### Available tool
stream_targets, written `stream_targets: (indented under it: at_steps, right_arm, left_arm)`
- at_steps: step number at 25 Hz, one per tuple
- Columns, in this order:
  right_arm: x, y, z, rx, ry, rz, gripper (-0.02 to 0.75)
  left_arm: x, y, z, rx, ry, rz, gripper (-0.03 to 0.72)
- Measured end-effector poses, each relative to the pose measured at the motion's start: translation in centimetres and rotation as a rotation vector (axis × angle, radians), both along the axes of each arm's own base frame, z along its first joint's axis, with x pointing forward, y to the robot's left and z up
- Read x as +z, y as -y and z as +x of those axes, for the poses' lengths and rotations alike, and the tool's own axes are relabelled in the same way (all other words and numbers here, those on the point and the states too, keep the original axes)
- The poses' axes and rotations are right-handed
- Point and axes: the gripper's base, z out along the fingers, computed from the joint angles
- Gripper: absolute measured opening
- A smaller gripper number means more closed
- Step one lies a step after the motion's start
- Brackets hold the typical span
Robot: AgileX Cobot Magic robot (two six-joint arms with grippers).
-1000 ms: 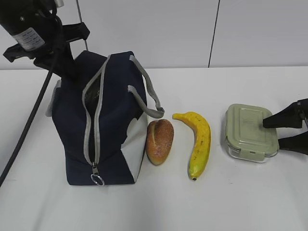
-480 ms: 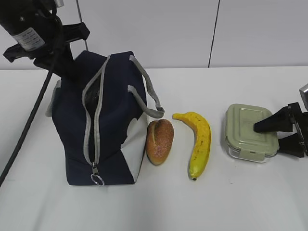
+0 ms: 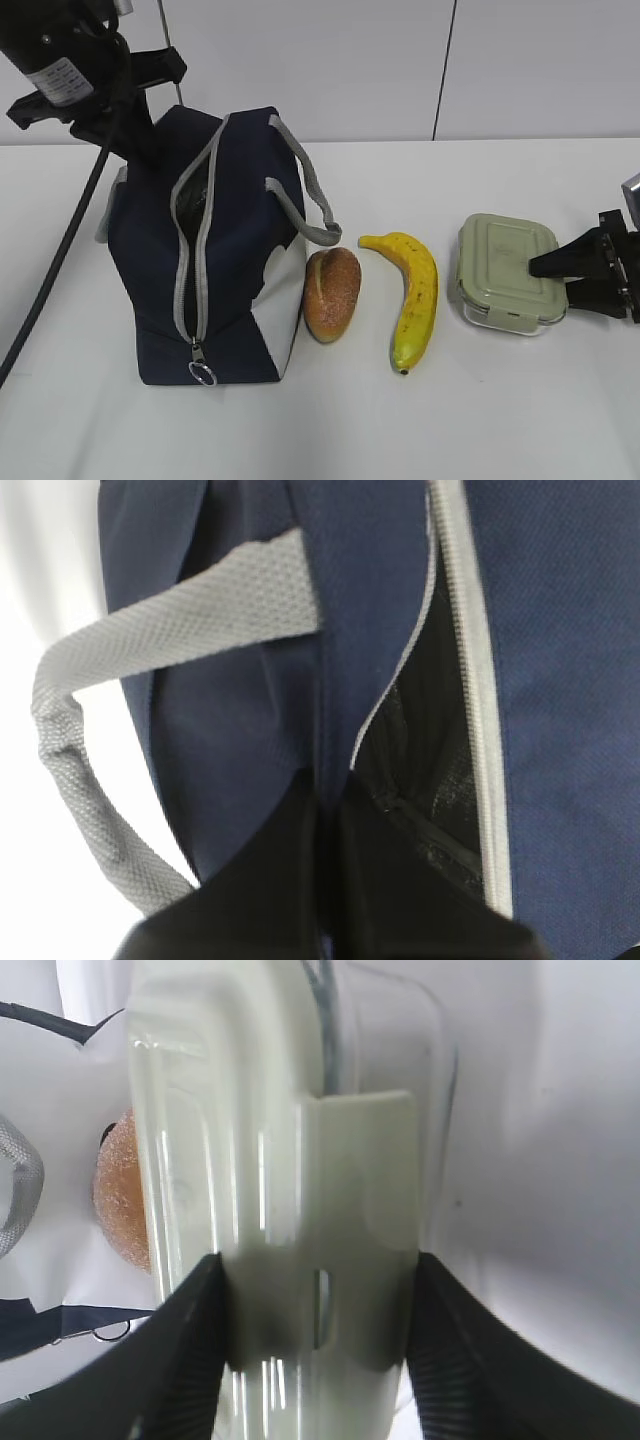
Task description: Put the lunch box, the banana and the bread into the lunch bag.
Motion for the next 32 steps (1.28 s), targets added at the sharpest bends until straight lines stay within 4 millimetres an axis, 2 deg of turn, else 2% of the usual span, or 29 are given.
stream_targets:
  at_steps: [15,22,24,27,28,32]
  right_arm:
    - [0.4,0.5,1.0,-0.058,0.021,-0.013,0.383]
    - [0.9,0.7,1.6,-0.167,-0.016,0.050,0.383]
    - [1.6,0.5,1.8,-0.170,-0.003,0.039,0.383]
    - [3.8,-0.3,2.1,-0.171,0.043,0.037,0.383]
    - [5.4,-1.5,2.3,-0.153,0.073,0.038,0.383]
    - [8.5,-5.8,2.5,-0.058,0.129,0.039,0.383]
  left_arm:
    - [0.0,0.0,0.0,-0.001,-0.002,0.000,0.000]
    - [0.0,0.0,0.0,-0.001,-0.002,0.000,0.000]
    - [0.0,0.0,0.0,0.000,-0.002,-0.002,0.000]
    - [0.0,0.1,0.0,0.000,-0.004,-0.007,0.000]
    - [0.0,0.1,0.0,0.000,-0.005,-0.011,0.000]
    - [0.0,0.2,-0.1,0.001,-0.011,-0.029,0.000]
